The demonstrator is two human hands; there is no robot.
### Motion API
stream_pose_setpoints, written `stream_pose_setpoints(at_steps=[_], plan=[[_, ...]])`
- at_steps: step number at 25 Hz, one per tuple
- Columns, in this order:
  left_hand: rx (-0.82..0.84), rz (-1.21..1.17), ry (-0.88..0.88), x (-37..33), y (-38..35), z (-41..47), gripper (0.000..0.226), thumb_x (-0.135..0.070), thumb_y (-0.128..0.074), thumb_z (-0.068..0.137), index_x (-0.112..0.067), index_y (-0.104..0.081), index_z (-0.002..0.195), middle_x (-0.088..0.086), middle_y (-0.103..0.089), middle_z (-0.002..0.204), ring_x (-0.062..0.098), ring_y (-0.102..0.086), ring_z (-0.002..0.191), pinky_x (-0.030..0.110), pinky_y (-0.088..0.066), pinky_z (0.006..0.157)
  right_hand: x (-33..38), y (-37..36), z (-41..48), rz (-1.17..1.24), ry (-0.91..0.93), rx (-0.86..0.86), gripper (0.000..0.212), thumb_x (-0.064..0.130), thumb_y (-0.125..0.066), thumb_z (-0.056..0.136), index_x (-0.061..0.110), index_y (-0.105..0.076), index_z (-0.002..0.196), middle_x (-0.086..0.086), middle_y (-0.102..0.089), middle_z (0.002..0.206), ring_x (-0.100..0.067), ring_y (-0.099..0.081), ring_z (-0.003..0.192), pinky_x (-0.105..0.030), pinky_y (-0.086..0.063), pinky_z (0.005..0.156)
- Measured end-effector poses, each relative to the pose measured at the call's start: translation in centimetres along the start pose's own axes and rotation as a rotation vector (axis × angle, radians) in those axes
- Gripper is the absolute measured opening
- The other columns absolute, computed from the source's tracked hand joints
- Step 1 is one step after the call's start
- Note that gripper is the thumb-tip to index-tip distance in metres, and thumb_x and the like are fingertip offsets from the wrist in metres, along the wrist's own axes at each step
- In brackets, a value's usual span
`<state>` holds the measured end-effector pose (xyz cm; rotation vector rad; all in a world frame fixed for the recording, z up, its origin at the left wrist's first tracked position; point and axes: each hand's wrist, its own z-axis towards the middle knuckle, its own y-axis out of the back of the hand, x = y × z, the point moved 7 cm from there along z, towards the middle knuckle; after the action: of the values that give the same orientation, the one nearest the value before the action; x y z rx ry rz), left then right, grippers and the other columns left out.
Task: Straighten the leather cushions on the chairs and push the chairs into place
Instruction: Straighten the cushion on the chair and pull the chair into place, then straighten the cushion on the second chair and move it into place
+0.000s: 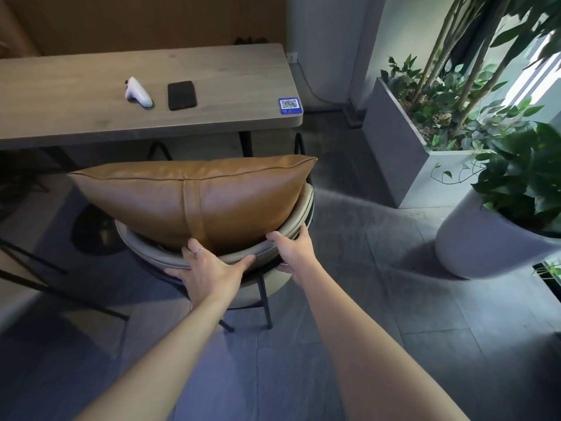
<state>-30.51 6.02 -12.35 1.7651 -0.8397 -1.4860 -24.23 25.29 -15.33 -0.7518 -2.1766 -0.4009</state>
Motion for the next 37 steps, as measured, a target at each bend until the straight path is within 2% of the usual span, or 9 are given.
stream_pose_setpoints(at_steps=[7, 14, 17, 19, 21, 24, 26, 29, 37], plan=[[-0.022, 0.048, -0.008, -1.3, 0.4, -0.1, 0.128, -0.066, -0.086, 0.057, -0.001, -0.026, 0.149, 0.028, -0.024, 0.163, 0.058, -0.015, 0.147, 0.064, -0.022, 0.117, 1.0, 0.1, 1.0, -0.019, -0.009, -0.016, 0.106, 0.025, -0.078, 0.081, 0.032, -0.009, 0.162, -0.003, -0.03, 0.163, -0.037, -0.047, 0.134, -0.047, -0.057, 0.079], [-0.016, 0.046, 0.002, -2.0, 0.1, 0.8, 0.127, -0.064, -0.087, 0.058, -0.001, -0.025, 0.15, 0.027, -0.024, 0.163, 0.059, -0.012, 0.147, 0.066, -0.02, 0.117, 2.0, 0.4, 2.6, -0.08, -0.01, 0.03, 0.11, 0.03, -0.081, 0.083, 0.027, -0.005, 0.162, -0.005, -0.027, 0.165, -0.037, -0.045, 0.138, -0.049, -0.059, 0.086], [0.009, 0.022, 0.005, -1.7, -0.1, 0.7, 0.127, -0.062, -0.087, 0.06, -0.002, -0.023, 0.151, 0.022, -0.026, 0.163, 0.057, -0.008, 0.148, 0.066, -0.022, 0.117, 2.0, 0.4, 2.5, -0.227, -0.011, 0.07, 0.11, 0.048, -0.078, 0.082, 0.027, -0.005, 0.162, -0.008, -0.031, 0.163, -0.038, -0.051, 0.132, -0.047, -0.059, 0.087], [0.034, -0.034, 0.024, -1.3, 0.3, 0.6, 0.122, -0.059, -0.085, 0.065, -0.006, -0.022, 0.155, 0.014, -0.026, 0.165, 0.054, -0.005, 0.15, 0.065, -0.03, 0.114, 2.6, 0.5, 2.2, -0.397, 0.007, 0.057, 0.104, 0.059, -0.074, 0.082, 0.018, -0.016, 0.158, -0.011, -0.044, 0.154, -0.037, -0.055, 0.127, -0.048, -0.057, 0.088], [0.037, -0.078, 0.014, -0.9, 1.6, 0.4, 0.11, -0.055, -0.082, 0.073, -0.009, -0.025, 0.156, 0.009, -0.029, 0.164, 0.047, -0.016, 0.15, 0.061, -0.037, 0.111, 3.7, 0.5, 1.1, -0.607, 0.062, -0.02, 0.09, 0.06, -0.068, 0.086, 0.007, -0.032, 0.148, -0.014, -0.057, 0.139, -0.034, -0.059, 0.119, -0.041, -0.052, 0.08], [0.027, -0.197, -0.003, 0.2, 5.0, 0.7, 0.089, -0.046, -0.076, 0.084, -0.013, -0.033, 0.154, 0.011, -0.039, 0.159, 0.035, -0.039, 0.142, 0.059, -0.038, 0.111, 5.5, -0.2, -1.9, -0.908, 0.188, -0.12, 0.071, 0.055, -0.063, 0.091, 0.006, -0.045, 0.138, -0.014, -0.055, 0.135, -0.036, -0.057, 0.121, -0.038, -0.048, 0.081], [-0.011, -0.255, 0.026, 1.0, 8.6, 1.3, 0.078, -0.042, -0.071, 0.089, -0.015, -0.036, 0.153, 0.012, -0.043, 0.156, 0.034, -0.043, 0.14, 0.059, -0.038, 0.112, 6.9, -1.6, -4.5, -1.072, 0.314, -0.12, 0.06, 0.053, -0.057, 0.095, 0.008, -0.049, 0.134, -0.015, -0.054, 0.133, -0.037, -0.055, 0.121, -0.045, -0.051, 0.092], [-0.086, -0.257, -0.022, 1.2, 15.8, 1.4, 0.066, -0.04, -0.066, 0.094, -0.017, -0.04, 0.15, 0.011, -0.047, 0.153, 0.032, -0.046, 0.138, 0.059, -0.039, 0.111, 9.8, -4.8, -10.8, -1.157, 0.597, -0.082, 0.05, 0.049, -0.051, 0.099, 0.009, -0.052, 0.13, -0.013, -0.056, 0.128, -0.036, -0.057, 0.117, -0.052, -0.052, 0.095], [-0.289, 0.205, -0.261, 2.3, 35.9, -1.7, 0.061, -0.05, -0.041, 0.102, -0.022, -0.035, 0.156, 0.007, -0.032, 0.165, 0.032, -0.019, 0.154, 0.058, -0.021, 0.12, 17.9, -15.9, -31.0, -1.224, 1.164, -0.012, 0.045, 0.044, -0.044, 0.103, 0.015, -0.053, 0.136, -0.006, -0.059, 0.138, -0.029, -0.053, 0.128, -0.046, -0.042, 0.104]])
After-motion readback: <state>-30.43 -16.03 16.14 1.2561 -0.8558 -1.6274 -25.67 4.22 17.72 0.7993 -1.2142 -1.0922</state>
